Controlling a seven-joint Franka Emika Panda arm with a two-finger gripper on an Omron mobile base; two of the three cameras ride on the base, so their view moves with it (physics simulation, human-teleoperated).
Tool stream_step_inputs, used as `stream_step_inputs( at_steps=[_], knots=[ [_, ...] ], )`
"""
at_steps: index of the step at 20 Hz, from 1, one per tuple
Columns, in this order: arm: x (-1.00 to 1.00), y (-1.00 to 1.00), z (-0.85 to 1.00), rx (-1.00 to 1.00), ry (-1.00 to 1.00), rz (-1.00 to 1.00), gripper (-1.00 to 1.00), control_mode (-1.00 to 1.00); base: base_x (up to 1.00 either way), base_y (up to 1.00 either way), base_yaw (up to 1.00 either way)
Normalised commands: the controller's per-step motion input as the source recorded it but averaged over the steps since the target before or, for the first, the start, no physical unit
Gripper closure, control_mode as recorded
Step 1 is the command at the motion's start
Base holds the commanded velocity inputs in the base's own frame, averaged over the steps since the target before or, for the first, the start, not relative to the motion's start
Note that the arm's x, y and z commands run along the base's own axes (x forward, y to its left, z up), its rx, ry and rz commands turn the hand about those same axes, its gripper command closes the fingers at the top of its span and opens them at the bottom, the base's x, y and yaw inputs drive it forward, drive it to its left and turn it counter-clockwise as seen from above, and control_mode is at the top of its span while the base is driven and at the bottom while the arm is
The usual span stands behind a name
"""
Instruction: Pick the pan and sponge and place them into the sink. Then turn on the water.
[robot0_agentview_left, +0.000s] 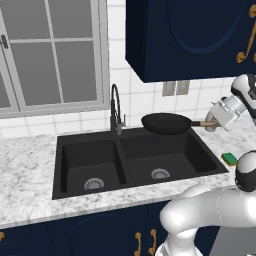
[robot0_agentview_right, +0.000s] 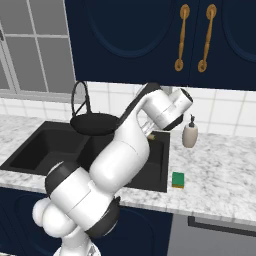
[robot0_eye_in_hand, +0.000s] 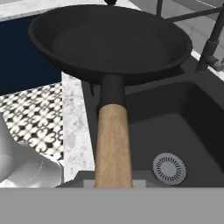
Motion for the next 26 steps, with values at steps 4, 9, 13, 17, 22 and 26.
stream_step_inputs(
  at_steps=[4,9,13,17,22,26],
  knots=[
    [0.37,0.52,-0.41,-0.06,0.16,0.14,1.00,-1.00,0.00,0.00,0.00],
    [0.07,0.36,-0.35,-0.11,0.19,-0.05,1.00,-1.00,0.00,0.00,0.00],
    [0.05,0.05,-0.24,-0.13,0.02,-0.09,1.00,-1.00,0.00,0.00,0.00],
    [0.11,0.00,-0.31,-0.17,0.00,-0.08,1.00,-1.00,0.00,0.00,0.00],
    [0.16,0.01,-0.44,-0.19,0.00,-0.07,1.00,-1.00,0.00,0.00,0.00],
    [0.16,0.00,-0.39,-0.23,-0.01,-0.10,1.00,-1.00,0.00,0.00,0.00]
  ],
)
